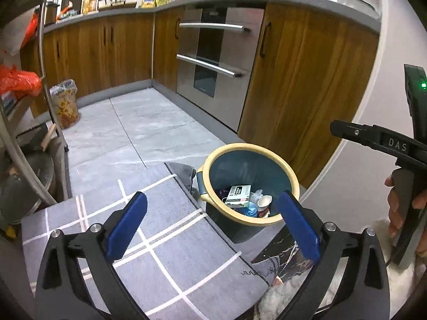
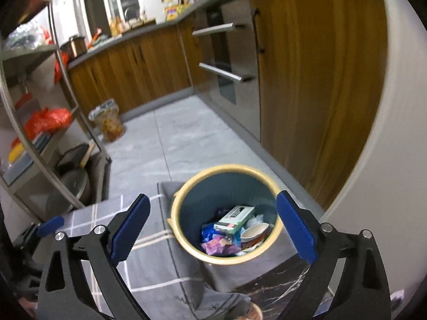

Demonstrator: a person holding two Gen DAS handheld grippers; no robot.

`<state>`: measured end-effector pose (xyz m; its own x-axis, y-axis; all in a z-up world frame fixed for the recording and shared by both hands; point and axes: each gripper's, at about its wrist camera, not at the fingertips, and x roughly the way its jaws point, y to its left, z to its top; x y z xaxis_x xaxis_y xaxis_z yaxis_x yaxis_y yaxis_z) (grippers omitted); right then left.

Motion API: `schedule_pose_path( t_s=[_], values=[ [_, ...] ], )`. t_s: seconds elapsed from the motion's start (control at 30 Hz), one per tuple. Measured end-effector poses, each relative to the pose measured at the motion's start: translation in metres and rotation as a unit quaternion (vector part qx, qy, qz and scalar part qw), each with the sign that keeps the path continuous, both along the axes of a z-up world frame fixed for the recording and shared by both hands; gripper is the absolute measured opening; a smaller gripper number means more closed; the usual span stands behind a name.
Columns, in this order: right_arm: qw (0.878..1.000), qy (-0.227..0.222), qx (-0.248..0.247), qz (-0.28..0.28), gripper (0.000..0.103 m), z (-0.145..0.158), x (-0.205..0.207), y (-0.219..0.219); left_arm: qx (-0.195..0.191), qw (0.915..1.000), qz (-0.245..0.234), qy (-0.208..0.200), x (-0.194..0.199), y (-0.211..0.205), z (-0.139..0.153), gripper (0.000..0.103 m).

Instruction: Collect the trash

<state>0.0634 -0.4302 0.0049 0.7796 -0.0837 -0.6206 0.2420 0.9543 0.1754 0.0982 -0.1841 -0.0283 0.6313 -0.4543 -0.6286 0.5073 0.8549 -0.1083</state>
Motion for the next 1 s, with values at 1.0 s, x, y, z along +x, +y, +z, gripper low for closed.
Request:
schedule_pose_path(
  t_s=[1.0],
  values=[
    [0.988, -0.108, -0.107, 0.017, 0.098, 0.022, -0.056, 0.054, -0.004, 0.9961, 0.021, -0.085, -0.048, 0.003, 0.023, 0.097]
  ],
)
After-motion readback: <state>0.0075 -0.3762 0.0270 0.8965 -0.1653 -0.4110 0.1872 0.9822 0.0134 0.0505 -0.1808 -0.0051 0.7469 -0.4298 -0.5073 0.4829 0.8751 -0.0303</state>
